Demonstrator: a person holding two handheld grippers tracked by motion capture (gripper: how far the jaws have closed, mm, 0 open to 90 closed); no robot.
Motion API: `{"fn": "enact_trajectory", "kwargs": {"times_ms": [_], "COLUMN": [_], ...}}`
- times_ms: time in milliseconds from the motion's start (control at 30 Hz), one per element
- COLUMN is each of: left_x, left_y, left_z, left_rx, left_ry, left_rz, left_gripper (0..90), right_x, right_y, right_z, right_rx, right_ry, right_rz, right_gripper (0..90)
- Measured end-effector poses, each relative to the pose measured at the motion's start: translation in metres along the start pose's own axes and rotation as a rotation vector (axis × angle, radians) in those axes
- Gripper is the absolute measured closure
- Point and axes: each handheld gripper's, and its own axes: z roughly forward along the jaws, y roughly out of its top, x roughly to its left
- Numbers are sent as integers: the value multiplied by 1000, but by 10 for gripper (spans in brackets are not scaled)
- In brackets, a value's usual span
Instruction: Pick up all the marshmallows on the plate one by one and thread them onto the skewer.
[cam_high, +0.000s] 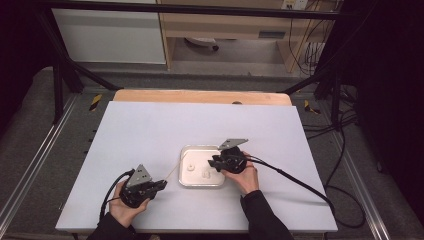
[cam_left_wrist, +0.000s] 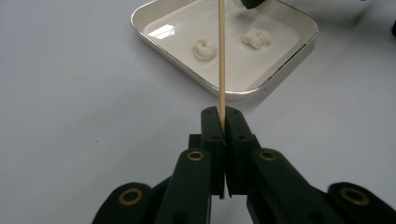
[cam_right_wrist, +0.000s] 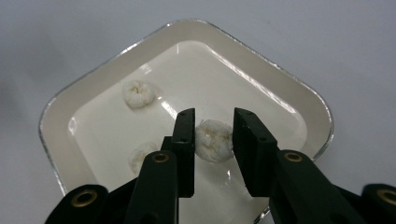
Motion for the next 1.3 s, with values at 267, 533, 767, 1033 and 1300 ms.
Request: {"fn": "enact_trajectory", "kwargs": {"times_ms": [267,533,767,1033,1300], "left_x": [-1,-2,-4,-7,-11], "left_y": [0,1,1,2,2], "left_z": [0,1,1,1,0], "left_rx": [-8,-13,-19,-31,-48], "left_ry": [-1,-5,-13,-17,-23], "left_rz": [4,7,12,21,32], "left_gripper": [879,879,879,879,880], "right_x": [1,0,3,3,5], "right_y": [6,7,12,17,22], "right_z": [-25,-48,-67,-77,-76], "right_rx": [-69,-121,-203,-279,-325], "right_ry": [52,86,124,182,235], "right_rz": [32,64,86,133,168], "right_gripper": [706,708,705,706,707]}}
